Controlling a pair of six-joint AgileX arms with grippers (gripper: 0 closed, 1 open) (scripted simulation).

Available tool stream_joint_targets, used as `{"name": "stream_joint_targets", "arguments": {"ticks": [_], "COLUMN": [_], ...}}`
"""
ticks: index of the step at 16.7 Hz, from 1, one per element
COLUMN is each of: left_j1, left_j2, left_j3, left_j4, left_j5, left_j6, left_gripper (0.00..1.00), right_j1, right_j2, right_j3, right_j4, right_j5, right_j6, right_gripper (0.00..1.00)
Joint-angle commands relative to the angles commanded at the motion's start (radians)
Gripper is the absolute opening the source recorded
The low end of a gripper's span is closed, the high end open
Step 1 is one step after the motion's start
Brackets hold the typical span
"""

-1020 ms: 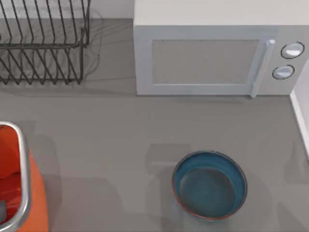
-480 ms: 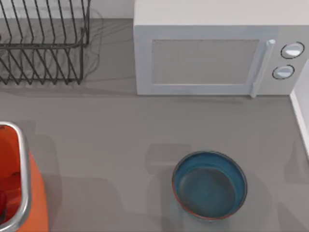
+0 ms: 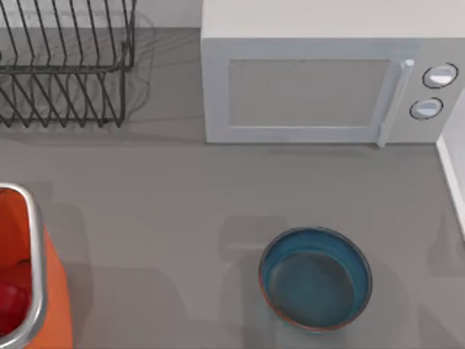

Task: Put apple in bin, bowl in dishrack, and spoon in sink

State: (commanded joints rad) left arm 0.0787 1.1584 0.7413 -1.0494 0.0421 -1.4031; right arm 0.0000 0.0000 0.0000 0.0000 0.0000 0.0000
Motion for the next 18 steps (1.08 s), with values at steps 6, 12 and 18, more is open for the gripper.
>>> {"name": "stream_joint_targets", "arguments": {"ticks": [6,12,18], "left_j1": [-0.018,-0.031,-0.054], "left_j2": [-0.109,-0.383,-0.747], "left_j3": [-0.013,-0.201,-0.463], "left_j4": [0.043,0.306,0.654], "left_j5": [-0.030,-0.034,-0.039], "left_j6": [0.077,0.419,0.902], "left_gripper": [1.00,1.00,1.00], "right_j1": [0.000,0.000,0.000], "right_j2": [0.000,0.000,0.000], "right_j3": [0.000,0.000,0.000], "right_j4": [0.000,0.000,0.000], "right_j5": [0.000,0.000,0.000], "right_j6": [0.000,0.000,0.000], "right_gripper": [1.00,1.00,1.00]}}
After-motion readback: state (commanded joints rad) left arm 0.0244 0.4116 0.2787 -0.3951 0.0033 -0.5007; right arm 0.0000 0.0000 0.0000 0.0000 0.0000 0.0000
